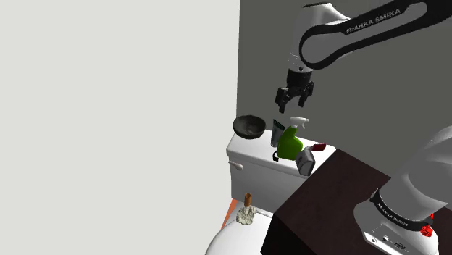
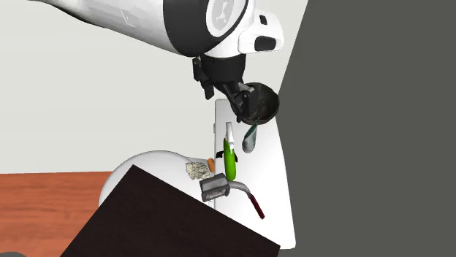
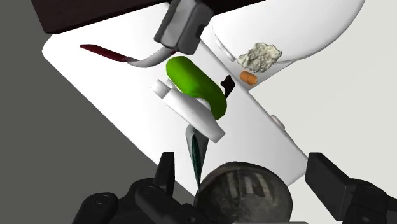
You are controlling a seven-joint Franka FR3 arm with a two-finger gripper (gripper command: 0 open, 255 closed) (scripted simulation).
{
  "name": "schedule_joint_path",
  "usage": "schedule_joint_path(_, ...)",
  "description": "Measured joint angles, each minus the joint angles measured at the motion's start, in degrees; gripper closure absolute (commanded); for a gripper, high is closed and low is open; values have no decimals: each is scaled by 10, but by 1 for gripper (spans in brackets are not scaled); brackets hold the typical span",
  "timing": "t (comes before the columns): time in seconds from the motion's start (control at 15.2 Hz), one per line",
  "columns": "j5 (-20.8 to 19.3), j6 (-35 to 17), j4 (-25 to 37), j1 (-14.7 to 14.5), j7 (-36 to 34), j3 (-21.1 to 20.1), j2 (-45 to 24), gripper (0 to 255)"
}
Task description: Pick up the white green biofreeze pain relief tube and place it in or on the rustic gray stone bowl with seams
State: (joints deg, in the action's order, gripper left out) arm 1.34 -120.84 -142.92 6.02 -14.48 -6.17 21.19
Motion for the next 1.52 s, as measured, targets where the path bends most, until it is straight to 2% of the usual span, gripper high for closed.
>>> schedule_joint_path(0.46, -40, -119, 36, 28, -58, -2, -145, 0)
schedule_joint_path(0.79, -78, -180, 89, 41, -105, 6, -254, 0)
schedule_joint_path(1.25, -97, -234, 89, 43, -120, 14, -307, 0)
schedule_joint_path(1.52, -100, -246, 89, 44, -122, 15, -319, 0)
